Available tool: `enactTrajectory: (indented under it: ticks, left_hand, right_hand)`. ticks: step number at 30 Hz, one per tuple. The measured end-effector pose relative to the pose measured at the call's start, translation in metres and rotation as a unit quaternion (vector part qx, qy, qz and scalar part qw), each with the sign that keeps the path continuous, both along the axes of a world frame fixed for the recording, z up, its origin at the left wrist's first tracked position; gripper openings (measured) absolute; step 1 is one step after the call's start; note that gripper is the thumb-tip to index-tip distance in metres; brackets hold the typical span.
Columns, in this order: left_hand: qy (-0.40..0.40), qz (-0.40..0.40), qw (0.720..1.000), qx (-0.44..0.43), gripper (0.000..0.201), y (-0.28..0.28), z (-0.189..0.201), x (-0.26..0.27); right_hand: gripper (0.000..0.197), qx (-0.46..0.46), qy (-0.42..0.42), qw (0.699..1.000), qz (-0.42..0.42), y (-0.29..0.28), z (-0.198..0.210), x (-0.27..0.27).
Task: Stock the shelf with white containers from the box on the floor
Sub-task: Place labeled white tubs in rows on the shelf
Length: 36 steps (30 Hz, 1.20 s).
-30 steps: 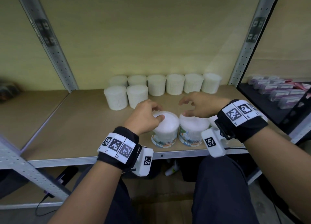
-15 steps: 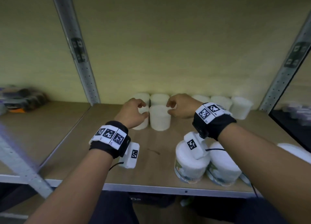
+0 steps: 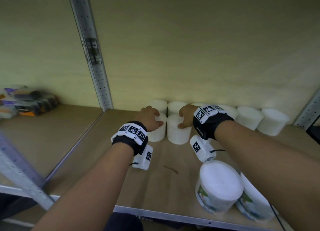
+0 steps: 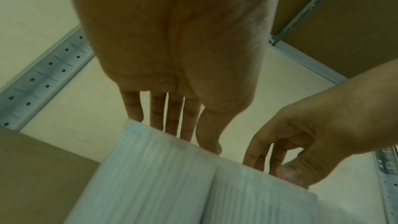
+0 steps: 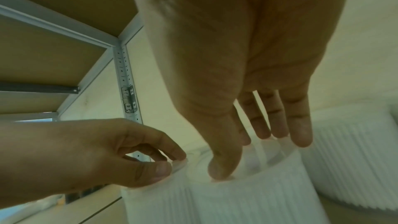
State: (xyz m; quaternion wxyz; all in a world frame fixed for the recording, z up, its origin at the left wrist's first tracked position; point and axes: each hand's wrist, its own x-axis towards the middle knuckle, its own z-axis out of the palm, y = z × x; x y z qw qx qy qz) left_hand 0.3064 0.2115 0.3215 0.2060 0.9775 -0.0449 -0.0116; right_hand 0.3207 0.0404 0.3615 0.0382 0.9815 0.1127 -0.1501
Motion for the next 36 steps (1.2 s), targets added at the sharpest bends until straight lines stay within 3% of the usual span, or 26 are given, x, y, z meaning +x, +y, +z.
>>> enactTrajectory:
  ticks: [17, 24, 28, 36]
  left_hand:
    - [-0.026, -0.010, 0.999, -0.019, 0.046, 0.005, -0.007, 0.002]
    - [-0.037, -0.005, 0.999, -0.025, 0.045, 0.005, -0.011, 0.002]
    - [-0.041, -0.006, 0.999, -0.035, 0.044, 0.006, -0.012, 0.003]
    - [-0.047, -0.013, 0.999, -0.021, 0.045, 0.006, -0.014, 0.003]
  right_hand:
    - [0.057, 0.056, -0.038, 0.998, -0.008, 0.002, 0.002, -0.007]
    - [0.057, 0.031, -0.023, 0.998, 0.048, 0.004, 0.004, -0.014]
    - [0.045, 0.017, -0.072, 0.997, 0.013, 0.008, 0.005, -0.017]
    - [0.054, -0.024, -0.062, 0.998, 0.020, 0.012, 0.002, -0.021]
